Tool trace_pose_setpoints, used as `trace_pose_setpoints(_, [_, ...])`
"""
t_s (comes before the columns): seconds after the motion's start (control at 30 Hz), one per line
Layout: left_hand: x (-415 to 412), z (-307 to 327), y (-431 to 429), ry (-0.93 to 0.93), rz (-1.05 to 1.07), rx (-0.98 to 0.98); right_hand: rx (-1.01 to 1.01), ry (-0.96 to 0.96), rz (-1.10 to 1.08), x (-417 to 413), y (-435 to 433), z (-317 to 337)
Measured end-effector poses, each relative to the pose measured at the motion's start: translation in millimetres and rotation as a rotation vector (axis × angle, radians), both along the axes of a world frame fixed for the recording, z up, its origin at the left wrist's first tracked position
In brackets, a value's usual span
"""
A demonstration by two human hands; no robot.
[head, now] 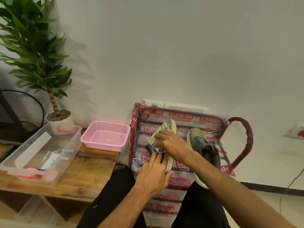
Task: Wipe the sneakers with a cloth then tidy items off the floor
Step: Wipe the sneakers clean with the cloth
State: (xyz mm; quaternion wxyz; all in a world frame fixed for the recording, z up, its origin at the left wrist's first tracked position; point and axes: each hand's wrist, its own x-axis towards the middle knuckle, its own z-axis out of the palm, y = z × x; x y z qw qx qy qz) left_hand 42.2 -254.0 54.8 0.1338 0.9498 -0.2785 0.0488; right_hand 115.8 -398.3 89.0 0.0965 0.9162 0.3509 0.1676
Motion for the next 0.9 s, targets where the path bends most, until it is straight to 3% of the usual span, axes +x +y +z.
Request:
trace_pose_setpoints(0.1, [-1.0,0.1,-0.3,-0.002,0.006,-0.001,-0.014,0.041,0.059,-5.5,-6.1,-2.8])
trace_pose_setpoints(0.23, [-1.3,-2.0,-0.8,-0.026,-0.013,0.029,-0.035,-0.066,-0.128,1.2,-21.4,4.8])
trace_pose_setpoints(0.37, [-5.4,-4.3,0.4,0.001,0.03,-0.007,0.273,-0.073,-0.348,-3.2,-24.5,4.2])
trace_pose_setpoints(0.5, [-7.9,-7.5,1.0,0.085,0.122,-0.08,0.488,0.01,-0.386,-18.6,-25.6,-0.6])
trace_pose_setpoints(0.67, [-4.8,-6.2,-2.2,0.127,0.13,-0.114,0.453,0.05,-0.3,-27.0,-17.2,-3.5])
trace_pose_setpoints(0.8, [-2.1,-7.2,-5.0,0.14,0.128,-0.183,0.305,0.064,-0.11,-28.7,-11.0,-11.6])
trace_pose_setpoints(0.9, [-5.2,-7.7,-8.0,0.121,0.123,-0.189,0.196,-0.011,-0.153,-21.7,-16.1,-7.2])
